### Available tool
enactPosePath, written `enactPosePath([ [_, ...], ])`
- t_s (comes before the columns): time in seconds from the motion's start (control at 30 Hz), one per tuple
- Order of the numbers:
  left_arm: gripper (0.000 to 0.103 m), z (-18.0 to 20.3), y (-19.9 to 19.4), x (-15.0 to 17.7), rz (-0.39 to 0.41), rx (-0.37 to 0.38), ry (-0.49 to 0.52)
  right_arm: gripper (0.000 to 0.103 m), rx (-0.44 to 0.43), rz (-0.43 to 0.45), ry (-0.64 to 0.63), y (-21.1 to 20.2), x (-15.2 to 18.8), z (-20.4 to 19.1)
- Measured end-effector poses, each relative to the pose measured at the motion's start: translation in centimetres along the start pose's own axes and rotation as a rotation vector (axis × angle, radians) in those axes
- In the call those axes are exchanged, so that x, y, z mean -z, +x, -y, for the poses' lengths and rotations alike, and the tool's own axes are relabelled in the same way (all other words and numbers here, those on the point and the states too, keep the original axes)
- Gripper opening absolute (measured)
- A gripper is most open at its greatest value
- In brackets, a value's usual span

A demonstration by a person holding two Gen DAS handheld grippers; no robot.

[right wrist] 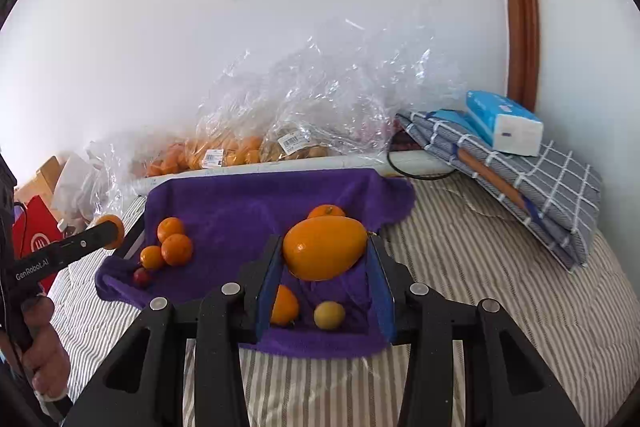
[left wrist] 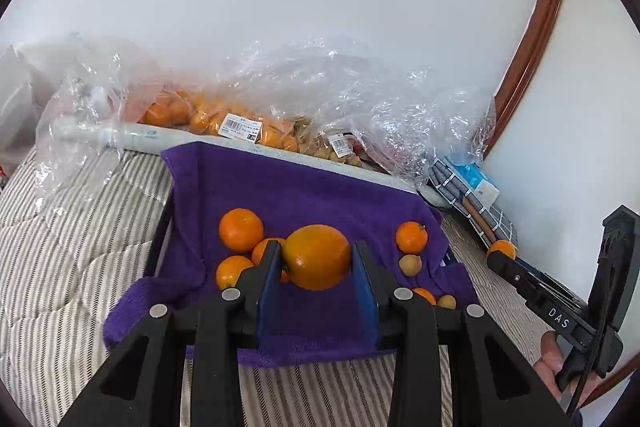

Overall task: Organize fruits
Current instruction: 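Carry the oval fruit and orange over the purple towel with both tools, then lower both fruits onto the towel and open both tools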

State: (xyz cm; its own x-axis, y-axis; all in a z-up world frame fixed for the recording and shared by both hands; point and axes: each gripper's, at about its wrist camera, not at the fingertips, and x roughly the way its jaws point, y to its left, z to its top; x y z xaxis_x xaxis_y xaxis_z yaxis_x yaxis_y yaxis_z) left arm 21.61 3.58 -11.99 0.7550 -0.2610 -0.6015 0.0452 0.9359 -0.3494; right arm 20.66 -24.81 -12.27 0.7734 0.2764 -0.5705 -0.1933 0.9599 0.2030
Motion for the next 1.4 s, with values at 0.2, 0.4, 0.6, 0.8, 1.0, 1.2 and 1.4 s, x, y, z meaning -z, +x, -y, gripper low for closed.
enactPosePath([
  [0.2,0.034,-0.5,3.1,1.2,-0.055,-0.023,0.002,0.042,-0.007,-0.072,-0.019,4.2,1.2,-0.1],
  [0.4,0.034,-1.0,4.4,1.8,-0.124,0.007,-0.043,0.042,-0.019,-0.109,-0.017,5.4,2.0,-0.2],
  [0.6,0.034,-0.4,4.6,2.0,-0.111,-0.032,-0.003,0.042,-0.01,-0.124,-0.019,5.8,2.2,-0.3],
  [0.8,0.034,-0.1,4.6,2.2,-0.103,-0.06,0.026,0.042,-0.006,-0.144,-0.034,6.4,2.5,-0.7],
  [1.0,0.034,0.0,4.7,2.2,-0.094,-0.078,0.039,0.042,0.003,-0.137,-0.05,6.3,2.5,-0.8],
  [1.2,0.034,0.0,4.6,2.3,-0.085,-0.084,0.041,0.042,0.028,-0.139,-0.048,6.0,2.8,-0.5],
  [1.4,0.04,-0.1,4.5,2.2,-0.079,-0.082,0.04,0.042,0.037,-0.12,-0.056,5.6,3.0,-0.6],
])
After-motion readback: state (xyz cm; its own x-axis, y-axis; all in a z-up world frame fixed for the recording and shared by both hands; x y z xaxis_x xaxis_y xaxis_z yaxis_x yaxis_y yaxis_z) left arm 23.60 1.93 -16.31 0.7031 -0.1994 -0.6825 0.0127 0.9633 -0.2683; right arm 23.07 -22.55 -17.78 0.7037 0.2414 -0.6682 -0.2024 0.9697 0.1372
